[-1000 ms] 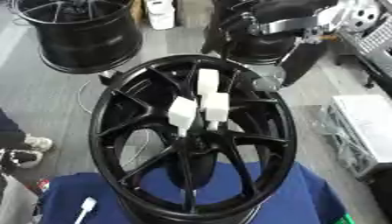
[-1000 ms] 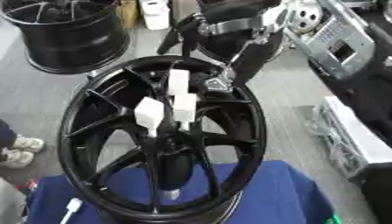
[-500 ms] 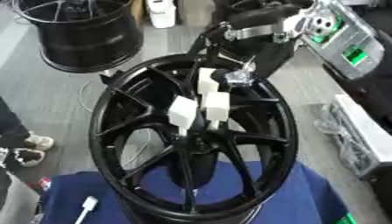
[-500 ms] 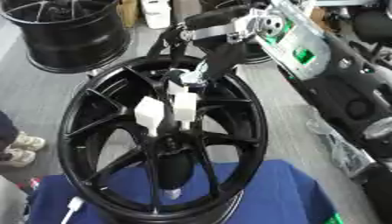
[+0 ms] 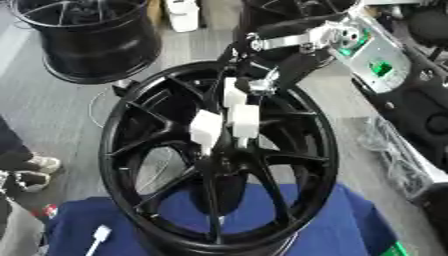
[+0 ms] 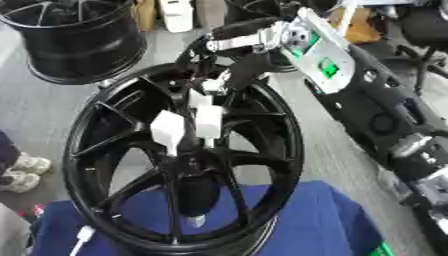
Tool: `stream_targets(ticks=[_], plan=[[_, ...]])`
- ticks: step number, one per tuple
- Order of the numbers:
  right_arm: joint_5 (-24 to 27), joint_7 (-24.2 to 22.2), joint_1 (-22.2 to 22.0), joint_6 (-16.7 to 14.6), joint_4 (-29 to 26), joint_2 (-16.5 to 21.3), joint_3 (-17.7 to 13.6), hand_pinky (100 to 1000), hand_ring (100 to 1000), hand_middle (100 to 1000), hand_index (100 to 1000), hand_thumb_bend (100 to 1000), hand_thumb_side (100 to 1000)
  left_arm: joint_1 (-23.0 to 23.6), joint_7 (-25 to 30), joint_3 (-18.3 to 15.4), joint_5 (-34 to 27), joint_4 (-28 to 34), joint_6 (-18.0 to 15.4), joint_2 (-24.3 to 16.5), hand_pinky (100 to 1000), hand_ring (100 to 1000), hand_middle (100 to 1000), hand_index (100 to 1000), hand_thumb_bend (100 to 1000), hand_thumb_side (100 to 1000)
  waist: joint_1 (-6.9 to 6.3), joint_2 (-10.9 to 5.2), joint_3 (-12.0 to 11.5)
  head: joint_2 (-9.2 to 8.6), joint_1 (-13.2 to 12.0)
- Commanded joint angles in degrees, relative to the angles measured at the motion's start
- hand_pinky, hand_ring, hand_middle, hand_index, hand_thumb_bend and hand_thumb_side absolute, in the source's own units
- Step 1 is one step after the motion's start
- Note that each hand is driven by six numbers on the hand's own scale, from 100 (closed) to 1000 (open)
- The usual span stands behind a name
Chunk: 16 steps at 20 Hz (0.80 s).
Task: Pull the pin out of the wheel hub.
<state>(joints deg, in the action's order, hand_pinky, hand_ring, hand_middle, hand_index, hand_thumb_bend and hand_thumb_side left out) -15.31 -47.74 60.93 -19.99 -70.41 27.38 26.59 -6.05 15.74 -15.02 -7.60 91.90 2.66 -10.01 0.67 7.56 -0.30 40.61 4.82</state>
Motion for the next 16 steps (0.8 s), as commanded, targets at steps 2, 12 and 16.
stream_targets(ticks=[2, 12, 16], plan=[[-1.8, -3.1, 1.6, -4.4, 2.5, -0.2, -1.7, 761, 729, 857, 931, 100, 771, -0.6, 0.2, 0.0, -0.3, 1.2, -0.2, -0.5, 745, 504, 548, 718, 596, 647, -0.20, -0.55, 0.1, -0.83, 0.3], [-7.1, -4.2, 2.6, -4.1, 8.7, -2.1, -2.9, 797, 799, 869, 938, 100, 833, -0.5, 0.1, 0.1, -0.2, 0.9, -0.3, -0.5, 744, 503, 548, 718, 597, 646, -0.20, -0.57, -0.1, -0.92, 0.8], [-10.8, -4.2, 2.9, -5.2, 10.6, -3.0, -3.4, 813, 837, 886, 944, 100, 827, -0.5, 0.1, 0.1, -0.1, 0.8, -0.3, -0.4, 744, 503, 548, 718, 598, 645, -0.20, -0.53, -0.1, -0.91, 1.0]])
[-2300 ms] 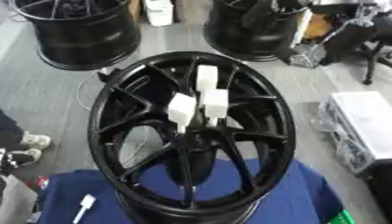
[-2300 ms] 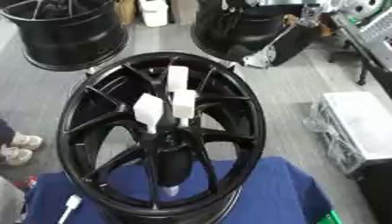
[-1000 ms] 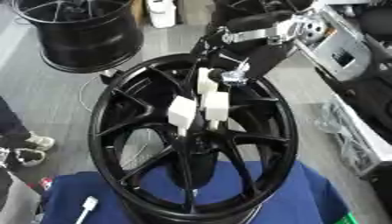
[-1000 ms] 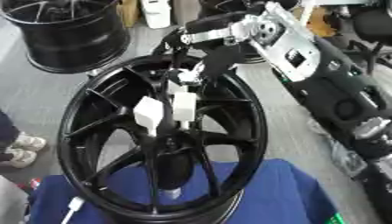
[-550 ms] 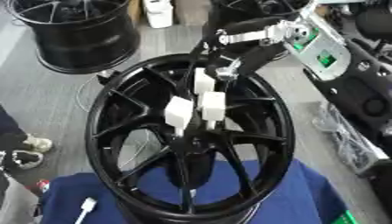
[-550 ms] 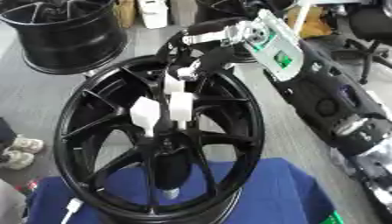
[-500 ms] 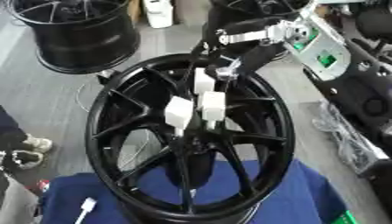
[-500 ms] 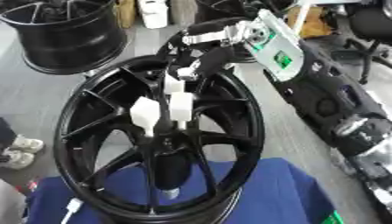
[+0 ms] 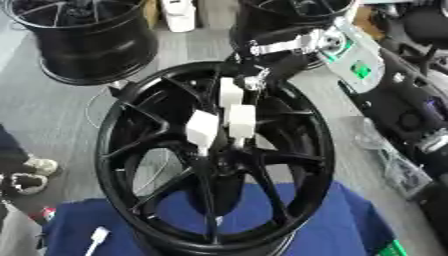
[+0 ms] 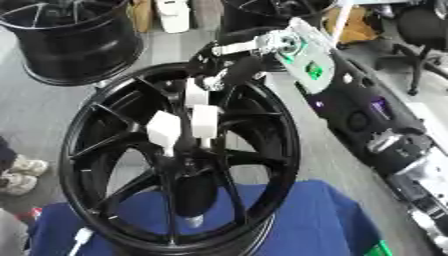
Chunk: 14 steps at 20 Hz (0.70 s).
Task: Pull the pin out of the wheel hub.
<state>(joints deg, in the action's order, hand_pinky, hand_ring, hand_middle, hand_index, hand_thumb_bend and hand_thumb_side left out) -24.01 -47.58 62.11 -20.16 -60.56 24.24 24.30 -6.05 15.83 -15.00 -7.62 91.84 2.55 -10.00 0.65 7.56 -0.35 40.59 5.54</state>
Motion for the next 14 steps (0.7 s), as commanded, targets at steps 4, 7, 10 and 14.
stream_targets(ticks=[4, 7, 10, 14], plan=[[-5.7, -4.4, 2.0, -6.6, 2.1, -1.0, -1.5, 812, 838, 883, 948, 100, 810, -0.5, 0.1, 0.1, 0.0, 0.8, -0.3, -0.4, 744, 503, 548, 718, 598, 645, -0.20, -0.49, -0.1, -0.94, 0.5], [-7.8, -4.4, 2.1, -7.8, 2.9, -1.5, -1.6, 811, 838, 879, 949, 100, 815, -0.5, 0.1, 0.2, 0.1, 0.8, -0.3, -0.4, 744, 503, 548, 718, 598, 645, -0.20, -0.50, -0.2, -0.95, 0.5], [-9.1, -4.4, 2.2, -8.8, 3.5, -1.8, -1.5, 809, 838, 872, 949, 100, 818, -0.5, 0.1, 0.1, 0.1, 0.6, -0.2, -0.4, 744, 503, 548, 718, 598, 645, -0.16, -0.51, -0.2, -1.10, 0.6], [-10.4, -4.4, 2.3, -9.9, 4.1, -1.9, -1.3, 807, 833, 862, 947, 100, 848, -0.6, 0.1, 0.2, 0.2, 0.5, -0.2, -0.4, 744, 504, 548, 718, 597, 646, -0.12, -0.49, -0.2, -1.11, 0.6]])
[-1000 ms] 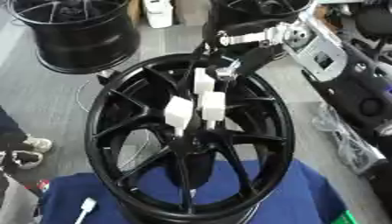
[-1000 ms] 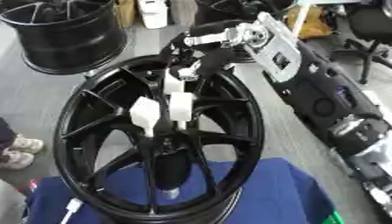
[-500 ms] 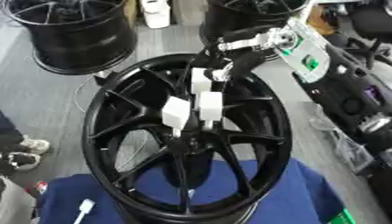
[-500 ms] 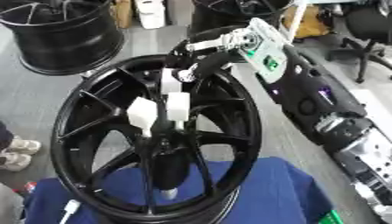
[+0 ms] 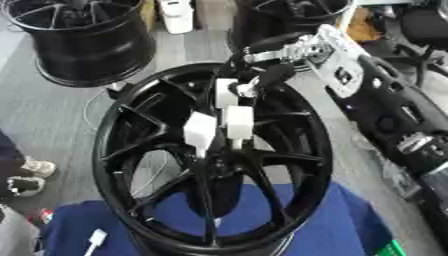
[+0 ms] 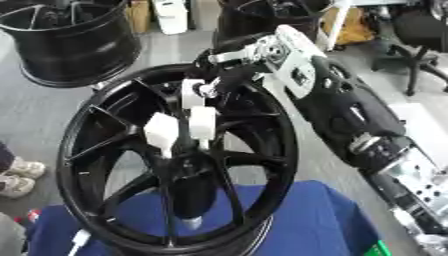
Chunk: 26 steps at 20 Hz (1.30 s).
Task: Pull the pin out of the wheel hub.
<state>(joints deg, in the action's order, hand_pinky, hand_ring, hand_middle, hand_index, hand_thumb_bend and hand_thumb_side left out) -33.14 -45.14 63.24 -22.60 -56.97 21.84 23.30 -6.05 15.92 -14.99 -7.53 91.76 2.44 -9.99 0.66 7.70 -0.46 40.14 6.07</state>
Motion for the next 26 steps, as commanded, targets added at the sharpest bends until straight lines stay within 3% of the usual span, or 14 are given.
stream_targets(ticks=[1, 15, 21, 24, 26], plan=[[-1.1, -6.8, 1.2, -7.6, 0.4, 0.5, -0.4, 805, 831, 861, 946, 100, 855, -0.5, 0.0, 0.1, 0.1, 0.6, -0.1, -0.4, 744, 504, 548, 718, 597, 646, -0.15, -0.61, -0.1, -0.67, 0.1], [3.2, -6.8, 1.6, -7.7, -2.9, 1.1, 2.0, 806, 831, 858, 944, 100, 966, -0.4, 0.1, 0.1, 0.3, 0.4, -0.2, -0.4, 744, 505, 549, 718, 594, 648, -0.18, -0.57, 0.1, -0.67, 0.2], [1.8, -6.8, 1.4, -8.9, -3.3, 0.5, 3.4, 811, 839, 863, 950, 100, 899, -0.4, 0.2, 0.1, 0.3, 0.4, -0.2, -0.4, 744, 505, 549, 719, 595, 648, -0.13, -0.54, 0.0, -0.69, 0.4], [0.2, -6.8, 1.3, -9.9, -2.6, -0.1, 3.5, 811, 839, 852, 948, 100, 789, -0.4, 0.2, 0.1, 0.2, 0.4, -0.2, -0.4, 744, 506, 549, 719, 595, 650, -0.15, -0.49, -0.1, -0.74, 0.6], [-0.8, -6.8, 1.3, -10.5, -2.0, -0.6, 3.4, 811, 837, 835, 941, 100, 761, -0.5, 0.3, 0.2, 0.2, 0.4, -0.2, -0.3, 744, 506, 549, 719, 595, 650, -0.15, -0.41, -0.2, -0.79, 0.7]])
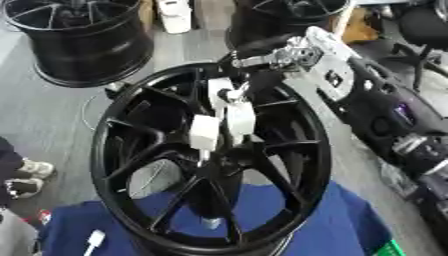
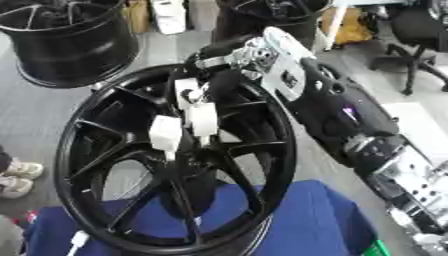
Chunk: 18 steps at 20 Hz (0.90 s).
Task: Pull the pin out of the wheel hub.
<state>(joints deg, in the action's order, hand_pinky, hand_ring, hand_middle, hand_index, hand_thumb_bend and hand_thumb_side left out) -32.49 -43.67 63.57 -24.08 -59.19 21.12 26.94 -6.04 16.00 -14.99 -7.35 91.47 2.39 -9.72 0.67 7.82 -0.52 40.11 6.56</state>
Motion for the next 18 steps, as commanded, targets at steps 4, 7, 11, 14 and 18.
stream_targets(ticks=[4, 7, 11, 14, 18], plan=[[-2.9, -8.3, 0.8, -9.7, 1.6, -0.5, -1.0, 803, 808, 740, 876, 100, 686, -0.6, 0.3, 0.2, 0.0, 0.7, -0.1, -0.5, 744, 506, 549, 719, 594, 650, -0.20, -0.38, -0.2, -0.83, 0.2], [-3.8, -8.3, 0.8, -9.8, 2.8, -0.7, -1.7, 801, 803, 738, 878, 100, 720, -0.6, 0.3, 0.2, 0.0, 0.7, -0.1, -0.5, 744, 507, 549, 719, 595, 650, -0.21, -0.26, -0.3, -0.84, 0.3], [-4.5, -8.3, 0.8, -10.3, 4.2, -1.0, -2.2, 803, 809, 796, 918, 100, 781, -0.6, 0.4, 0.2, -0.1, 0.8, -0.1, -0.5, 744, 507, 549, 720, 597, 651, -0.20, -0.19, -0.5, -0.90, 0.5], [-4.9, -8.3, 0.9, -10.8, 4.8, -1.0, -2.4, 804, 814, 812, 926, 100, 810, -0.6, 0.4, 0.2, -0.1, 0.8, -0.1, -0.6, 744, 507, 549, 720, 597, 652, -0.16, -0.15, -0.4, -0.86, 0.5], [-6.1, -8.3, 0.6, -11.3, 5.3, -0.4, -2.4, 803, 816, 801, 928, 100, 867, -0.6, 0.5, 0.2, -0.1, 0.8, -0.1, -0.6, 744, 507, 549, 720, 597, 652, -0.12, -0.08, -0.4, -0.90, 0.6]])
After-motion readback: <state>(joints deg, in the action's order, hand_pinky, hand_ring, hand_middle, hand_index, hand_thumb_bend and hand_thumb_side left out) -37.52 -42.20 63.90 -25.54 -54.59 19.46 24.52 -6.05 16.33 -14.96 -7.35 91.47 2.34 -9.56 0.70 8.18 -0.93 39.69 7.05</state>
